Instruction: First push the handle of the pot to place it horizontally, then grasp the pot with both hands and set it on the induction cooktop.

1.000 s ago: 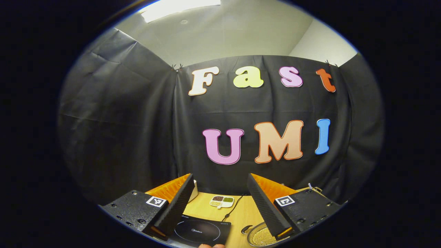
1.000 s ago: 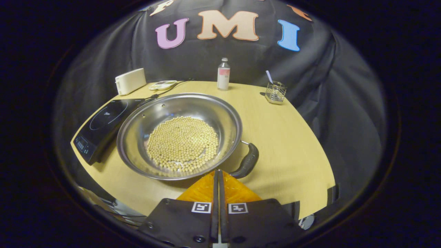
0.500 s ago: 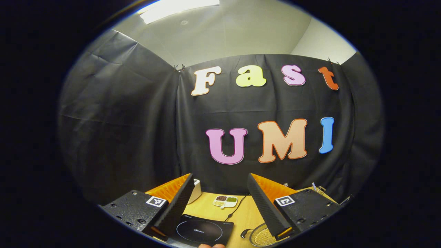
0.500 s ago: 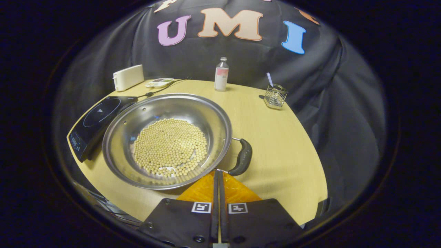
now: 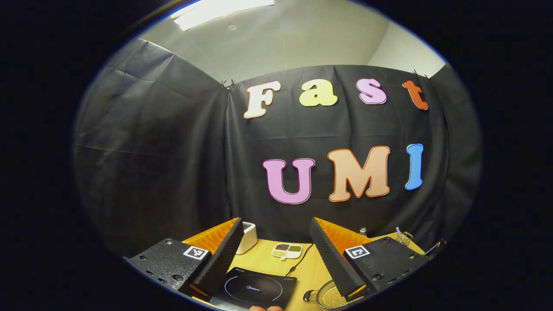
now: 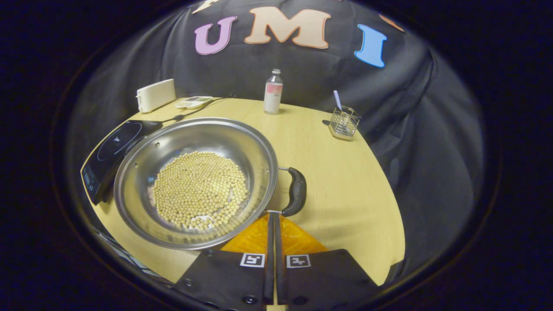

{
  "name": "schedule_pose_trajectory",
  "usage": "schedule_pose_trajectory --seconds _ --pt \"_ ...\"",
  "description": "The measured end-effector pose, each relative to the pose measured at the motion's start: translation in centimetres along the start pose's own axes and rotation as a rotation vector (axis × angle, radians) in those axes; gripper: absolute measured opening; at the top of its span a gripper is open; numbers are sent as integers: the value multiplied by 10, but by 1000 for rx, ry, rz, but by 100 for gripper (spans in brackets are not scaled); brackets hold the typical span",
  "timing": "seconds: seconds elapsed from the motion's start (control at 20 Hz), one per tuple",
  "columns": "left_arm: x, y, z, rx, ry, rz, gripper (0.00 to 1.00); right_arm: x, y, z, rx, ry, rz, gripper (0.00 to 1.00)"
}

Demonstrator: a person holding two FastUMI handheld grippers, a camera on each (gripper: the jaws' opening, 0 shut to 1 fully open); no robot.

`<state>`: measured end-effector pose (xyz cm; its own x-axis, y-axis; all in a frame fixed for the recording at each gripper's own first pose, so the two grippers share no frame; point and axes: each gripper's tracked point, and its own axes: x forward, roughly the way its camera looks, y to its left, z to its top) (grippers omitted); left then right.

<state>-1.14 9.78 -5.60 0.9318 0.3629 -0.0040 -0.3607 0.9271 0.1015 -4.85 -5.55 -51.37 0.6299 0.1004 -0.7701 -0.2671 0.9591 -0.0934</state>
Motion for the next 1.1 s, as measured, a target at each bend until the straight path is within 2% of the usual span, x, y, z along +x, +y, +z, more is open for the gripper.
schedule_pose_trajectory --seconds 0.55,0.85,1.1 --pt "1 -4 -4 -2 13 -34 99 -7 -3 -2 37 -6 -26 3" --pt "2 -5 -6 -5 17 -52 99 -27 -4 8 54 -54 -31 3" --pt "1 -3 -15 -5 29 -72 99 -48 -8 33 82 -134 -57 3"
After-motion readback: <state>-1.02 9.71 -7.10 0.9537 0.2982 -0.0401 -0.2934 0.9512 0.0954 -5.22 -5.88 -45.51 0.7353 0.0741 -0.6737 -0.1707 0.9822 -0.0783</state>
